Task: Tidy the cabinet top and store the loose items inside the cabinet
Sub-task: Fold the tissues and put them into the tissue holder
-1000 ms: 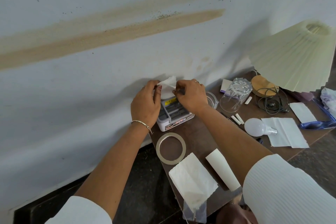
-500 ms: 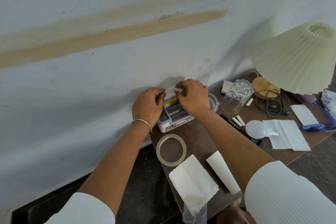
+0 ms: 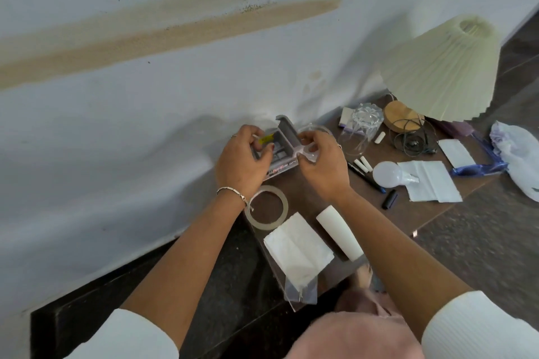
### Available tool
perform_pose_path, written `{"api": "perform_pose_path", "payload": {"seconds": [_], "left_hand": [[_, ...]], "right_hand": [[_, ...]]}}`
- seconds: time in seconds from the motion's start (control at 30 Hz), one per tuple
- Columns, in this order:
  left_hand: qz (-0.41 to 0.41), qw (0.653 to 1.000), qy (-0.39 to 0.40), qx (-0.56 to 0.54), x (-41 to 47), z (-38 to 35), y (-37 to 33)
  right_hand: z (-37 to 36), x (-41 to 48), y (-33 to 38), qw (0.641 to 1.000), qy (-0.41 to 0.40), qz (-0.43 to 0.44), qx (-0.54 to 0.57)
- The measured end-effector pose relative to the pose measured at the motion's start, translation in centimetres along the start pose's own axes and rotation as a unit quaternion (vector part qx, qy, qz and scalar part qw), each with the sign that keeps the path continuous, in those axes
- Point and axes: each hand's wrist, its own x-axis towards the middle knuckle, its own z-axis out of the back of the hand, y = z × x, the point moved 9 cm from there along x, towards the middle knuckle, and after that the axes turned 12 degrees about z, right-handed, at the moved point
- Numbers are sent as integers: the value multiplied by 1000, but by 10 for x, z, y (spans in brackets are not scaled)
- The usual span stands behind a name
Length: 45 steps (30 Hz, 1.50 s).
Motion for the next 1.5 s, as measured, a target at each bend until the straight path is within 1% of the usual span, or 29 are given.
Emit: {"api": "perform_pose_path", "payload": {"seconds": [0.07, 0.17, 0.23, 0.33, 0.43, 0.47, 0.53, 0.6, 0.7, 0.77, 0.83, 0.97, 1.13, 1.3, 1.37, 1.43, 1.5], "left_hand": [[52, 997, -13, -58, -14, 3, 7], [166, 974, -46, -147, -38, 5, 27], [231, 953, -45, -191, -53, -3, 37], [313, 920, -58, -230, -75, -11, 54], [407, 868, -67, -277, -107, -21, 79], [429, 855, -70, -282, -119, -23, 88], [450, 846, -71, -278, -140, -27, 104], [470, 836, -47, -279, -155, -33, 120], [519, 820, 42, -240, -174, -53, 140], [530, 813, 91, -223, -181, -64, 144], [522, 818, 106, -218, -182, -67, 145], [507, 833, 90, -204, -177, -64, 150], [491, 844, 99, -191, -179, -65, 149], [442, 874, 77, -187, -173, -60, 131], [425, 880, 79, -198, -169, -60, 121], [420, 873, 90, -231, -165, -63, 111], [422, 856, 104, -280, -161, -65, 103]], "right_hand": [[2, -22, 1, 1000, 8, -12, -8], [0, -55, 0, 997, 31, -48, -56], [-5, -77, 0, 994, 56, -65, -70], [-18, -106, 0, 986, 117, -80, -86], [-32, -129, -4, 975, 172, -99, -96], [-36, -135, -5, 971, 188, -104, -102], [-44, -143, -7, 964, 213, -108, -120], [-49, -146, -8, 959, 221, -108, -138], [-56, -151, -11, 958, 222, -111, -145], [-59, -153, -12, 959, 216, -109, -144], [-60, -152, -13, 961, 209, -108, -144], [-62, -153, -13, 963, 202, -105, -145], [-64, -154, -15, 962, 205, -101, -149], [-65, -153, -12, 963, 203, -90, -156], [-62, -153, -10, 966, 194, -89, -144], [-56, -152, -7, 973, 170, -91, -123], [-46, -149, -4, 982, 132, -94, -99]]}}
